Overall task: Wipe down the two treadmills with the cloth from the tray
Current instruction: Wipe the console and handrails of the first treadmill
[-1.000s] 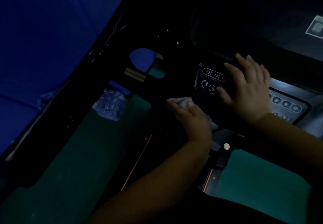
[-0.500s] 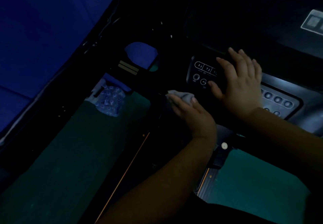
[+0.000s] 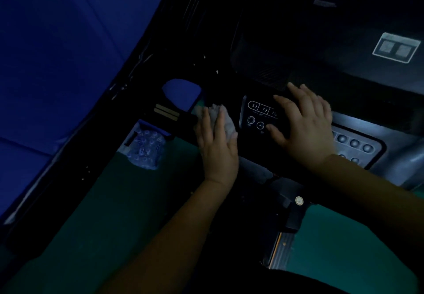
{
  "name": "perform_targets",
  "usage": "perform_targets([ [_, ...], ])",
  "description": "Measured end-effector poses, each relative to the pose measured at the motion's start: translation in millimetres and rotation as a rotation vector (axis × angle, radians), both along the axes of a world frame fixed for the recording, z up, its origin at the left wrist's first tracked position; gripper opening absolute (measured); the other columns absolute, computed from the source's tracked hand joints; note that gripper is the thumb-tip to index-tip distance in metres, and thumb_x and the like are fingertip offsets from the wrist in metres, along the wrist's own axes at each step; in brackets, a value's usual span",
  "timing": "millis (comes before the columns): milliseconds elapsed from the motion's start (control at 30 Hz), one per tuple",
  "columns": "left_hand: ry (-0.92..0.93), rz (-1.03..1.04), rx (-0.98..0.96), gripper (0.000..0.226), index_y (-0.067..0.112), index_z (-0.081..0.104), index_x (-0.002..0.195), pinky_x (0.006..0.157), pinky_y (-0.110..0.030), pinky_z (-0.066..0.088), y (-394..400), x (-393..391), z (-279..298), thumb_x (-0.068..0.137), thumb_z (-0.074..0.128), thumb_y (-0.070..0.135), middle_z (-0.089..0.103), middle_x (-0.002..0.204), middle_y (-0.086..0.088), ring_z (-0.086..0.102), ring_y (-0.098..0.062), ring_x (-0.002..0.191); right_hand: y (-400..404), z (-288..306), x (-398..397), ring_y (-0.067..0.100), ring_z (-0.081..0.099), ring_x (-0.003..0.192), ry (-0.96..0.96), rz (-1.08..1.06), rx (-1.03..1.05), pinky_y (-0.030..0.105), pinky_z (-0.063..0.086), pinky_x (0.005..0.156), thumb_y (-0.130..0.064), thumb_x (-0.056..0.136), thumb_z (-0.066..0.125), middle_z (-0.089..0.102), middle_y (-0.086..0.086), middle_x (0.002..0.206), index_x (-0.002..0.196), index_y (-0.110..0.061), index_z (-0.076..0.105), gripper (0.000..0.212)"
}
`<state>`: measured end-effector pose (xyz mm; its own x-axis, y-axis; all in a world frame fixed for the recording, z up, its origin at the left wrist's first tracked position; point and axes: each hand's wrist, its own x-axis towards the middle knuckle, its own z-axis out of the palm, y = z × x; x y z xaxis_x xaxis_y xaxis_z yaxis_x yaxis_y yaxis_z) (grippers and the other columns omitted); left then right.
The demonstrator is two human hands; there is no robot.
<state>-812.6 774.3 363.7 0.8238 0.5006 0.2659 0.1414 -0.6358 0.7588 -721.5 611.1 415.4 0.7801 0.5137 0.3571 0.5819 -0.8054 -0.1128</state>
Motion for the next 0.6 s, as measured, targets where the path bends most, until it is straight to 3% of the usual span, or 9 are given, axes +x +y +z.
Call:
perform_targets([
  [133,0.102,-0.019,0.130,0.054,0.027,0.022,0.151,0.113,-0.051,0.028,9,23,13,0.098,0.032,0.038,0.009,0.160,-0.008,0.017,-0.029,0.144,5,3,2,0.032,0.030,0.140,0.012,-0.013,0.021,0.050,0.026,0.111,-0.048,0.083,0.056,0.038,0.014,0.148,0.135,-0.017,0.048,0.060],
  [233,0.086,-0.181,0.230,0.055,0.027,0.021,0.151,0.115,-0.044,0.025,38,65,33,0.100,0.040,0.031,0.008,0.160,-0.009,0.014,-0.028,0.144,11,4,6,0.034,0.033,0.138,0.022,0.008,0.062,0.050,0.029,0.109,-0.042,0.082,0.062,0.041,0.017,0.144,0.132,-0.014,0.050,0.059],
  [300,0.063,-0.259,0.254,0.055,0.025,0.020,0.151,0.116,-0.046,0.024,59,94,46,0.100,0.039,0.030,0.006,0.160,-0.007,0.011,-0.026,0.145,16,6,10,0.034,0.033,0.138,0.030,0.022,0.063,0.049,0.030,0.109,-0.041,0.082,0.063,0.042,0.016,0.143,0.132,-0.013,0.050,0.059],
  [400,0.078,-0.216,0.221,0.056,0.022,0.018,0.152,0.117,-0.044,0.021,76,124,60,0.101,0.037,0.031,0.011,0.160,-0.006,0.013,-0.025,0.145,24,12,21,0.032,0.034,0.137,0.046,0.025,0.064,0.048,0.031,0.109,-0.041,0.083,0.062,0.043,0.015,0.142,0.132,-0.013,0.050,0.058],
  [600,-0.032,-0.227,0.205,0.056,0.023,0.027,0.149,0.111,-0.040,0.034,50,74,43,0.097,0.048,0.019,0.025,0.156,-0.004,0.032,-0.025,0.138,32,12,29,0.031,0.041,0.133,0.000,0.002,0.032,0.045,0.035,0.105,-0.047,0.085,0.053,0.047,0.014,0.139,0.130,-0.012,0.053,0.057],
])
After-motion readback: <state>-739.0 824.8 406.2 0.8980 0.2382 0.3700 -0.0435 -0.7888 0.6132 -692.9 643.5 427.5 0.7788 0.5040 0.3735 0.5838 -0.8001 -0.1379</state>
